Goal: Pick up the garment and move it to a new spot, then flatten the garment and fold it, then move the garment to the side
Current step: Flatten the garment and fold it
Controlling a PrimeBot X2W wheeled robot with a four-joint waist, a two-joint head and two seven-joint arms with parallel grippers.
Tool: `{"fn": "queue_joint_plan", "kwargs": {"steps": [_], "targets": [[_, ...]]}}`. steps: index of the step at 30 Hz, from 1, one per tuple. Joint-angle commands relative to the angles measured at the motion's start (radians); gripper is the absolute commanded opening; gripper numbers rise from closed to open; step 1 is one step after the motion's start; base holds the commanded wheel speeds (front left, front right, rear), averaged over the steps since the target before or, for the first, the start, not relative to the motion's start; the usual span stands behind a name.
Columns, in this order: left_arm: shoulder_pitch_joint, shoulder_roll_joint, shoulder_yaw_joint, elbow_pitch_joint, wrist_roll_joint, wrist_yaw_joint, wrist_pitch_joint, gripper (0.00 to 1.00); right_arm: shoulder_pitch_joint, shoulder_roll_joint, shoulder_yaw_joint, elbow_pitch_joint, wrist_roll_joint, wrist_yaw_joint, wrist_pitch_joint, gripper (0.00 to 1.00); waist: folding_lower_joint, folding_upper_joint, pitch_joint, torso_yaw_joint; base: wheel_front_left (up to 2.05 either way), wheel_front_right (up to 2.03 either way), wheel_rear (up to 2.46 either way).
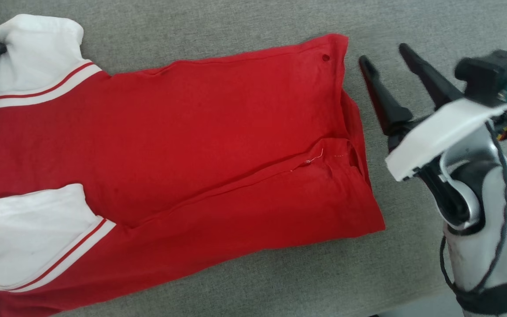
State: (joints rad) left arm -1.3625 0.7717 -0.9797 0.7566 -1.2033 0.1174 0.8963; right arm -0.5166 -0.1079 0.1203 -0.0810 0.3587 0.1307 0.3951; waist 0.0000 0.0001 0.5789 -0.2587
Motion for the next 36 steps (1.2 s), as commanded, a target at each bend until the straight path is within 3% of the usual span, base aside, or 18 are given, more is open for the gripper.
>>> {"fn": "queue_joint_plan", "kwargs": {"steps": [1, 10, 21, 22, 24, 36], "targets": [[0.102, -0.044, -0.051, 0.017, -0.012, -0.01, 0.016, 0.0, -0.026, -0.007, 0.013, 0.011, 0.011, 0.0, 0.021, 1.0, 0.0, -0.0001, 0.003, 0.004, 0.0, 0.0, 0.0], [0.061, -0.074, -0.04, 0.014, -0.001, -0.02, -0.018, 0.0, -0.187, -0.035, 0.048, 0.166, 0.044, 0.0, 0.255, 1.0, 0.0, -0.0001, 0.01, 0.039, 0.0, 0.0, 0.0], [0.024, -0.129, -0.031, 0.03, 0.008, -0.051, -0.07, 0.0, -0.34, -0.018, 0.116, 0.408, 0.059, 0.0, 0.465, 1.0, 0.0, -0.0001, 0.018, 0.086, 0.0, 0.0, 0.0], [0.023, -0.133, -0.03, 0.035, 0.008, -0.053, -0.077, 0.0, -0.348, -0.017, 0.129, 0.431, 0.059, 0.0, 0.486, 0.96, 0.0, -0.0001, 0.017, 0.089, 0.0, 0.0, 0.0], [0.023, -0.139, -0.025, 0.043, 0.007, -0.06, -0.095, 0.0, -0.362, -0.019, 0.159, 0.466, 0.07, 0.0, 0.523, 0.0, 0.0, -0.0001, 0.013, 0.096, 0.0, 0.0, 0.0], [0.019, -0.154, 0.009, 0.087, -0.005, -0.129, -0.214, 0.0, -0.376, -0.085, 0.142, 0.493, 0.086, 0.0, 0.393, 0.0, 0.0, -0.0001, -0.086, 0.146, 0.0, 0.0, 0.0]]}}
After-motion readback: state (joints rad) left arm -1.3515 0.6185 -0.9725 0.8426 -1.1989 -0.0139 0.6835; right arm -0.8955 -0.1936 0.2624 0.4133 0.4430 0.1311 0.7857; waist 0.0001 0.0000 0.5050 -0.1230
